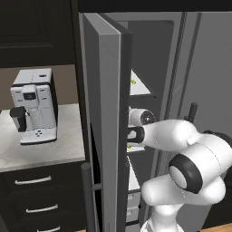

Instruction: Take the lemon wedge and mushroom from the highest rack and move them to the second highest rack where the corn and tangerine are located, to maximize freezer space. Close the freezer door after rearranging.

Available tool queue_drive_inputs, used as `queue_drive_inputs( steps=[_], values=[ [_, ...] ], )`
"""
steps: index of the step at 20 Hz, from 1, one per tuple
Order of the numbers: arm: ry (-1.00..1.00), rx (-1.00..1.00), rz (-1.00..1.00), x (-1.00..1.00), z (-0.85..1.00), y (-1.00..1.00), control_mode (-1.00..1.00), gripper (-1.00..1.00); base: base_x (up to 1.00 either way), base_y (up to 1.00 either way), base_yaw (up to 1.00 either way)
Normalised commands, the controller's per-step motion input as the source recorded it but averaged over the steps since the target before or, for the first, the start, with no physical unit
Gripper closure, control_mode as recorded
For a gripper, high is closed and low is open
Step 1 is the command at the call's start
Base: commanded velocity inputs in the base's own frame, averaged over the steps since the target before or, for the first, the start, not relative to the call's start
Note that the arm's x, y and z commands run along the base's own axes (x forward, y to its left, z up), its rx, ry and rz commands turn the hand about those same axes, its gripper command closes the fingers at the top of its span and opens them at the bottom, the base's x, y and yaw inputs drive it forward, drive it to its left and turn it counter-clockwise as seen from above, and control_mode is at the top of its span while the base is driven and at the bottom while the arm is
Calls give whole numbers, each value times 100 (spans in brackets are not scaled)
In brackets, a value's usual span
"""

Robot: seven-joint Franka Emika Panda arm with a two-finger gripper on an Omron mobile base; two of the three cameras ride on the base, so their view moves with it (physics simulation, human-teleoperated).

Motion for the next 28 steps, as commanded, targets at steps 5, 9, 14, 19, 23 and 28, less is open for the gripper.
queue_drive_inputs(
  steps=[5,9,14,19,23,28],
  values=[
    [15,11,1,-100,48,-5,-100,-100,0,0,0],
    [9,9,1,-100,44,-8,-100,-100,0,0,0],
    [0,0,4,-97,99,-6,-100,-100,0,0,0],
    [0,-15,10,-84,100,-22,-100,-100,0,0,0],
    [0,-35,14,-33,100,-9,-100,-100,0,0,0],
    [-1,-49,13,-13,68,0,-100,-100,0,0,0]
  ],
)
